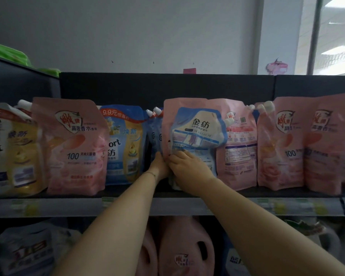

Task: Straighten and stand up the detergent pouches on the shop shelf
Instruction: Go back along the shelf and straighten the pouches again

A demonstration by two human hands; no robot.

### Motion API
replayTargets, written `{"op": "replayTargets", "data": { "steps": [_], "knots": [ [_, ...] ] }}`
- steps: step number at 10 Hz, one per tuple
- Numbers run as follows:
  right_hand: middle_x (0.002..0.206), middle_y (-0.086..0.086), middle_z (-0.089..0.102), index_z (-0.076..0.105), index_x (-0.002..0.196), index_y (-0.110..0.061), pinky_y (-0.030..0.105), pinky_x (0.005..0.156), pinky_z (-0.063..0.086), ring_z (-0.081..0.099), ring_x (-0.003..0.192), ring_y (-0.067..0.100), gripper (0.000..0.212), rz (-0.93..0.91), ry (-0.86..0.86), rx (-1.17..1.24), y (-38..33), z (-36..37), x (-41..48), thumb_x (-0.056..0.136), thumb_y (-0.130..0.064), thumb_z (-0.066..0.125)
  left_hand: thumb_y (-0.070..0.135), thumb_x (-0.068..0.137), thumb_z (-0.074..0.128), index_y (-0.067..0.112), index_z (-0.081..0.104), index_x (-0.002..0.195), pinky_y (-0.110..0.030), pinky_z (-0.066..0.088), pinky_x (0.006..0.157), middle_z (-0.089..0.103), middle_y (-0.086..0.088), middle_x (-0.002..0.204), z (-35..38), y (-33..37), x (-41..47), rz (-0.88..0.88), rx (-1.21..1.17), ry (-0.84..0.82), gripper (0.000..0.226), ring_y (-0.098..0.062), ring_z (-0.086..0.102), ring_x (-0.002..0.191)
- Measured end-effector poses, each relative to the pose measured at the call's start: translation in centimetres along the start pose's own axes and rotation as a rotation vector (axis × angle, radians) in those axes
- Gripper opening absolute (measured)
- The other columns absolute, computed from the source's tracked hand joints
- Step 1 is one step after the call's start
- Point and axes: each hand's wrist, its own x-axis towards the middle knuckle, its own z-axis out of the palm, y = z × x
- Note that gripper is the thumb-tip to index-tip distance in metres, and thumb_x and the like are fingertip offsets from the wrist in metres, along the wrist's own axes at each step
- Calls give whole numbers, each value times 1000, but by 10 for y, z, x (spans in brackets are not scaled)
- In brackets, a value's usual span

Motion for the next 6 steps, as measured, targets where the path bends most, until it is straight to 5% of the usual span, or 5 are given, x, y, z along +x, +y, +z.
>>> {"op": "replayTargets", "data": {
  "steps": [3,4,5,6],
  "knots": [
    [81,3,64,71,71,-13,34,81,55,64,81,25,39,70,69,1,2,5,0,38,-19,90,19,96,53,5,60,109,-34,46,88,62,-18,115,-6,14,-7,-16,-83,118,20,-32,59,106],
    [87,6,66,74,82,-7,36,80,56,65,84,28,51,74,66,-6,1,8,-1,34,-17,89,19,97,53,14,49,70,-29,39,72,60,-17,91,-14,11,-8,34,-4,143,27,-22,54,86],
    [93,5,66,74,90,-8,36,85,53,65,90,28,54,82,16,-15,1,7,-3,39,-20,89,20,98,52,16,39,64,-31,27,56,51,-7,74,-19,8,-17,98,140,195,36,-20,48,77],
    [115,6,61,71,107,-10,38,101,40,54,113,29,42,91,-56,-50,2,5,-5,66,-18,77,16,98,51,17,38,64,-25,24,49,43,1,66,-23,8,-29,160,173,247,37,-16,43,67]
  ]
}}
